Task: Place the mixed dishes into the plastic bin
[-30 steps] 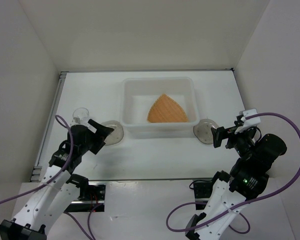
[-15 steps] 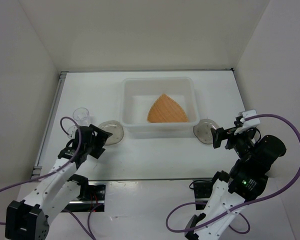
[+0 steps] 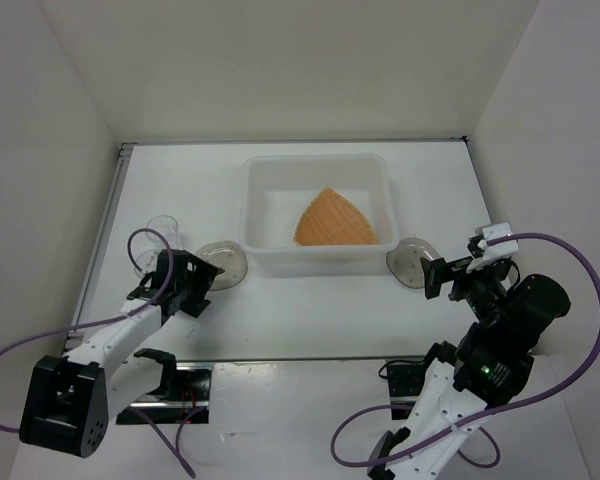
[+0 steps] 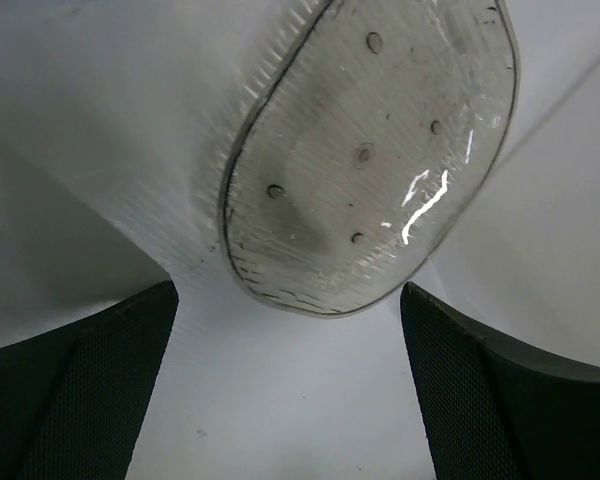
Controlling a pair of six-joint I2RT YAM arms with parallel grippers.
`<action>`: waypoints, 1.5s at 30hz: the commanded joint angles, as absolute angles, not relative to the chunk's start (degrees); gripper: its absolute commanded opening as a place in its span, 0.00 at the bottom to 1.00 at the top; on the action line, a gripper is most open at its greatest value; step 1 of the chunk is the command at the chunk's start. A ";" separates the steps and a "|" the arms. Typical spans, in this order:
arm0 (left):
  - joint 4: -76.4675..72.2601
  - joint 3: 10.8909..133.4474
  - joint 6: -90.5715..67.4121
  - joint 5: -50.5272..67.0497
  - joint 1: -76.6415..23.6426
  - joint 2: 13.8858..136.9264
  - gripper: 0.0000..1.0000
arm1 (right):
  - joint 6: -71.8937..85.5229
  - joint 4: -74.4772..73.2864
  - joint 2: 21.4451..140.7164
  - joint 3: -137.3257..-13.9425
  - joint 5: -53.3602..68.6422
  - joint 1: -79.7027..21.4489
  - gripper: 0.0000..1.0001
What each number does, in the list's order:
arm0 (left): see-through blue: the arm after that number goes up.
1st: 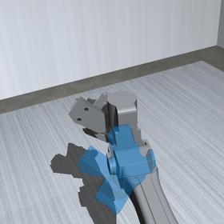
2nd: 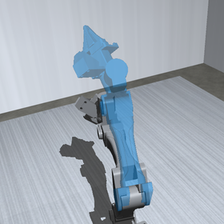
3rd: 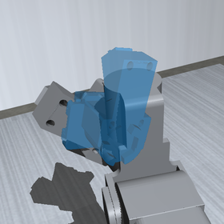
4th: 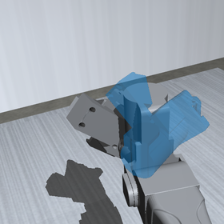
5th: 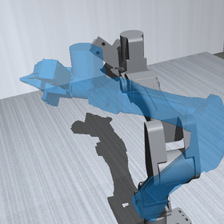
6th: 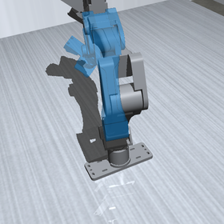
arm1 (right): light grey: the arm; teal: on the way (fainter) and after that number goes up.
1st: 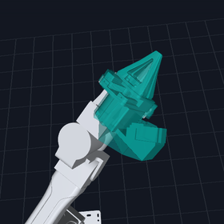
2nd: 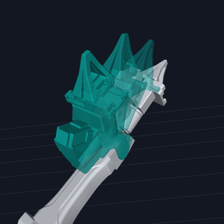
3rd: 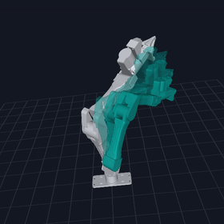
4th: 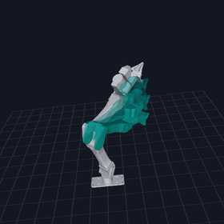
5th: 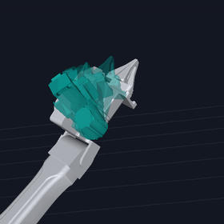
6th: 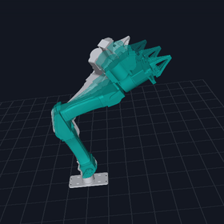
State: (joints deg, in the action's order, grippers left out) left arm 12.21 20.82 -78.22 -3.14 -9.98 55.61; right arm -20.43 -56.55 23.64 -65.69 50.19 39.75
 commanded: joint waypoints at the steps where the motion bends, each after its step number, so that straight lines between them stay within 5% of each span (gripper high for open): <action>1: 8.80 22.59 -77.43 -2.46 -9.40 58.79 1.00 | -19.78 -54.76 23.38 -66.62 50.19 40.08 0.98; 14: 3.44 23.12 -75.33 -1.85 -7.83 66.44 0.93 | -19.78 -54.76 23.38 -66.62 50.19 40.08 0.98; 21: 2.37 23.12 -75.32 -1.32 -7.82 67.15 0.54 | -19.78 -54.76 23.38 -66.62 50.19 40.08 0.98; 29: 2.90 23.64 -74.79 -1.32 -7.82 67.15 0.36 | -19.78 -54.76 23.38 -66.62 50.19 40.08 0.98; 35: 2.90 24.17 -74.79 -1.32 -7.82 68.73 0.31 | -19.78 -54.76 22.86 -66.62 50.19 40.08 0.98; 45: 2.90 24.70 -74.27 -1.32 -7.82 69.26 0.00 | -19.78 -54.76 22.85 -66.62 50.19 40.08 0.98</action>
